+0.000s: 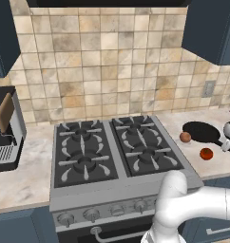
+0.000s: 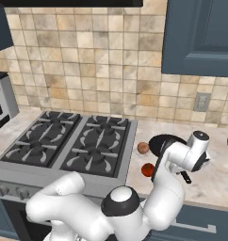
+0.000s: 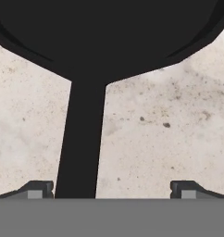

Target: Place the pan on the front right burner on the stove. Then place the tomato and the onion in the pan and turn on the front right burner.

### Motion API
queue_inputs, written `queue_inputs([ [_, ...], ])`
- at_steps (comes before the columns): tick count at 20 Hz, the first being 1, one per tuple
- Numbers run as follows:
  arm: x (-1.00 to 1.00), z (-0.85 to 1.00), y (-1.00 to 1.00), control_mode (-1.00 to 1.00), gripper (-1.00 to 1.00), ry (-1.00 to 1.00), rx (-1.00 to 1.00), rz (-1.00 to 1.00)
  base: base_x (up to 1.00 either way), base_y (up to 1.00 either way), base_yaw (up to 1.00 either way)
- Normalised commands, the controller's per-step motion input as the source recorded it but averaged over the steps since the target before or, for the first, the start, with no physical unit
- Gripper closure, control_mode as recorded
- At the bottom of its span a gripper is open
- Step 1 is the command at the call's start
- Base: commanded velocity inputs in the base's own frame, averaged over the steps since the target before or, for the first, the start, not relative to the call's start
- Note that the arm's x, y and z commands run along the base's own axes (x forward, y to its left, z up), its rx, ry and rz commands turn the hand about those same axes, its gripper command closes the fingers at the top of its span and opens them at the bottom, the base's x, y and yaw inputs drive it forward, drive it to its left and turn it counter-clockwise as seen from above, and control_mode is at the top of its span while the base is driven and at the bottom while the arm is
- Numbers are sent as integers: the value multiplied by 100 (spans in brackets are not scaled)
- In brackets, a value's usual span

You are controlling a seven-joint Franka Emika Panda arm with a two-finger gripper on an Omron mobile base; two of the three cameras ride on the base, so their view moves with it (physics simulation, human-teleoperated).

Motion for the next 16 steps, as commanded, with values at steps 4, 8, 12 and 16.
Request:
queue_inputs([
  [4,0,0,0,-100,-100,0,0,0,0,0,0],
  [8,0,-14,0,-100,-100,1,0,0,0,0,0],
  [12,0,-44,0,-100,100,2,0,0,0,0,0],
  [16,0,-32,0,-100,100,0,0,0,0,0,0],
])
